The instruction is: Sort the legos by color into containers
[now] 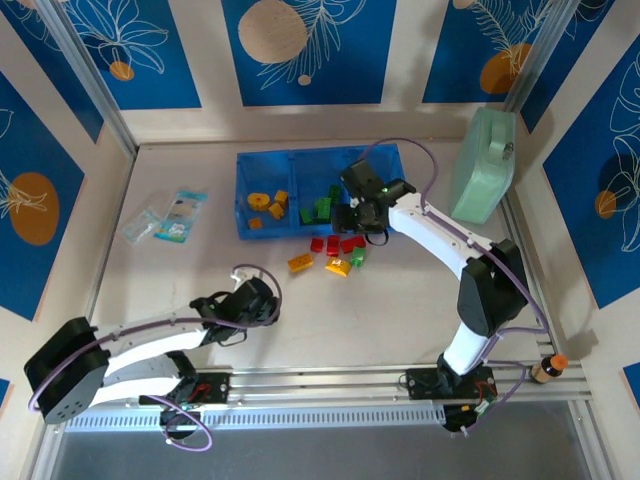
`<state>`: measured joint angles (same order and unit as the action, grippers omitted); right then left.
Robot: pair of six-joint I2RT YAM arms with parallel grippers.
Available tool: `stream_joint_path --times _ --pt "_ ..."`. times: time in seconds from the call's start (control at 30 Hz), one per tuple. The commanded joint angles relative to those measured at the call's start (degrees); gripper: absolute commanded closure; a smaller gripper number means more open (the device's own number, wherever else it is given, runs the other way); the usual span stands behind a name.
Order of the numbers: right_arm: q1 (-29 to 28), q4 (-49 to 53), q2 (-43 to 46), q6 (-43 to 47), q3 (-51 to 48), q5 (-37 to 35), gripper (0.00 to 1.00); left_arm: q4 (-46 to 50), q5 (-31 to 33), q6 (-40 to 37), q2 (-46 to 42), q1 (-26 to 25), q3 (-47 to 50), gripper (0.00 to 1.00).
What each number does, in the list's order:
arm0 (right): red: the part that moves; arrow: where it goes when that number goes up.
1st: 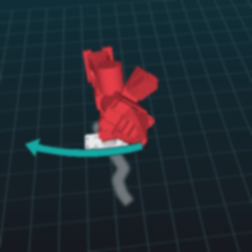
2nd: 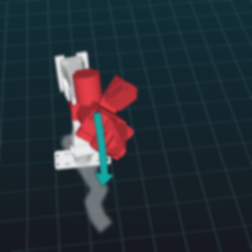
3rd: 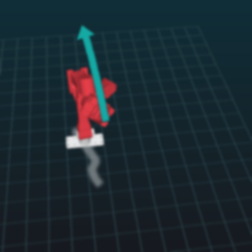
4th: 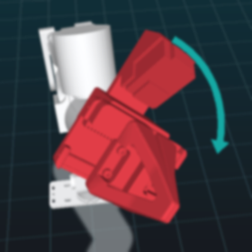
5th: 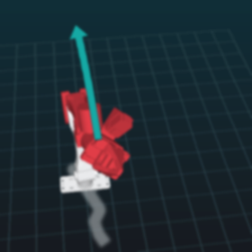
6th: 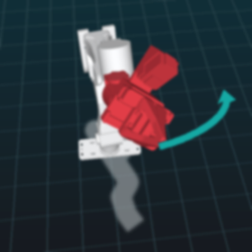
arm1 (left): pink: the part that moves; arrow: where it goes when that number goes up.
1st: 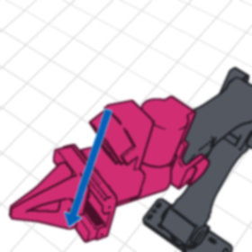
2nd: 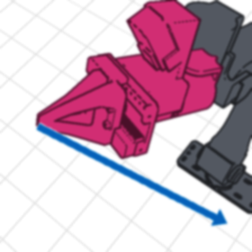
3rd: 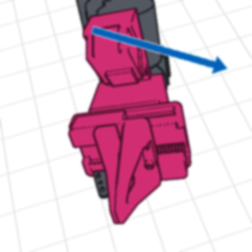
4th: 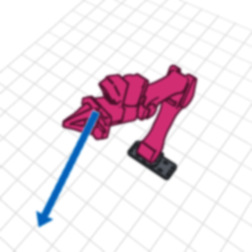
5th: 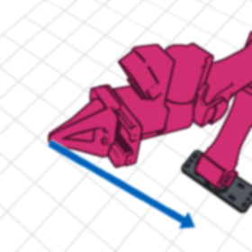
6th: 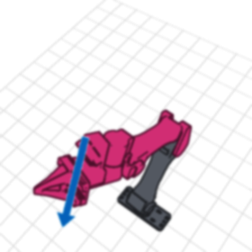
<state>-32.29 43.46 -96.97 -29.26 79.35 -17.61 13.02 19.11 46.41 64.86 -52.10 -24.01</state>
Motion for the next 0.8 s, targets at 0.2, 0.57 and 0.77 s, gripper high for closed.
stream_joint_path --times 0.2,0.57,0.77 --pt "3.82 -3.33 -1.7 -4.36 -8.01 3.04 0.4 -2.29 0.81 -0.54 4.08 -2.99 -3.36 0.29" --pt "3.29 -7.38 -6.34 -6.14 -11.24 5.28 0.42 -1.24 1.54 0.08 4.06 -3.98 -3.85 0.29" --pt "3.29 -8.92 -8.28 -6.52 -12.98 6.07 0.46 -1.24 1.46 -0.23 4.59 -4.15 -4.2 0.3"
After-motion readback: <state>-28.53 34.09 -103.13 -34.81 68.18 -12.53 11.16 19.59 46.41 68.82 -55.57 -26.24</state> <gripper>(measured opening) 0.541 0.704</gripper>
